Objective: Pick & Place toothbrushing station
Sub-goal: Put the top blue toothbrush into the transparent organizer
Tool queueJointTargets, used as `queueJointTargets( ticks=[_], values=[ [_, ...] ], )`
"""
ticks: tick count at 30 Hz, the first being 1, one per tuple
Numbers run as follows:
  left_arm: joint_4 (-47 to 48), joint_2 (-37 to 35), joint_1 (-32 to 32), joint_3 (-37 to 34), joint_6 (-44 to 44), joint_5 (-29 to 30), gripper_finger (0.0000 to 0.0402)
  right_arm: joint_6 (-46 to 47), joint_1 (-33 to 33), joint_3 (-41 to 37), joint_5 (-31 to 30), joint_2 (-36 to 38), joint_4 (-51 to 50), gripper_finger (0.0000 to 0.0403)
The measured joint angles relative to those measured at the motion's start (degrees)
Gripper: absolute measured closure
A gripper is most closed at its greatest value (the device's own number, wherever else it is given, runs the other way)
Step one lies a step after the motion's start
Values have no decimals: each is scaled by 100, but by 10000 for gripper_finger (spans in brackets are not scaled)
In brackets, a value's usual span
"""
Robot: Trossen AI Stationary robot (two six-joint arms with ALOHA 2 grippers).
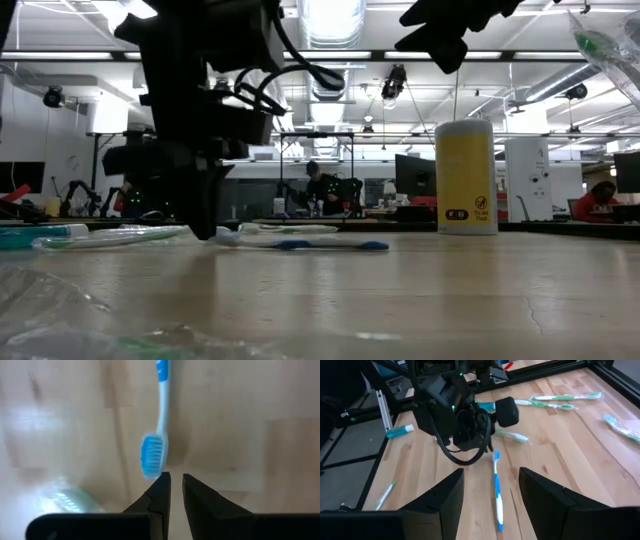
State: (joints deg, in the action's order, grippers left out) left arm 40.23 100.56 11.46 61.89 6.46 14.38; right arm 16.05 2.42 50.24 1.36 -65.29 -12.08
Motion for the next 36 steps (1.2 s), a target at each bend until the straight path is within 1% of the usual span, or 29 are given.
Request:
queueJointTargets(
  ticks=[2,7,11,15,16,20,27,32,36],
  values=[
    [-14,56,-13,0,-2,120,348,0,4,0,0,-14,-2,218],
    [35,153,-22,0,0,133,348,0,4,0,0,-14,1,218],
    [335,169,-57,0,104,147,348,0,4,2,0,-14,2,218],
    [527,165,-132,0,240,631,348,-18,4,0,0,-14,2,218],
    [477,163,-168,0,234,657,348,-19,4,0,0,-14,2,218],
    [144,187,-309,-10,-142,338,348,-17,4,0,0,-14,2,218],
    [-150,220,-472,-33,-529,216,348,-2,4,0,1,-14,-1,218],
    [-296,217,-538,-33,-705,-144,348,-17,4,1,1,-14,-4,218],
    [-858,224,-535,-34,-750,-254,348,-22,4,1,2,-14,-4,218]
  ],
)
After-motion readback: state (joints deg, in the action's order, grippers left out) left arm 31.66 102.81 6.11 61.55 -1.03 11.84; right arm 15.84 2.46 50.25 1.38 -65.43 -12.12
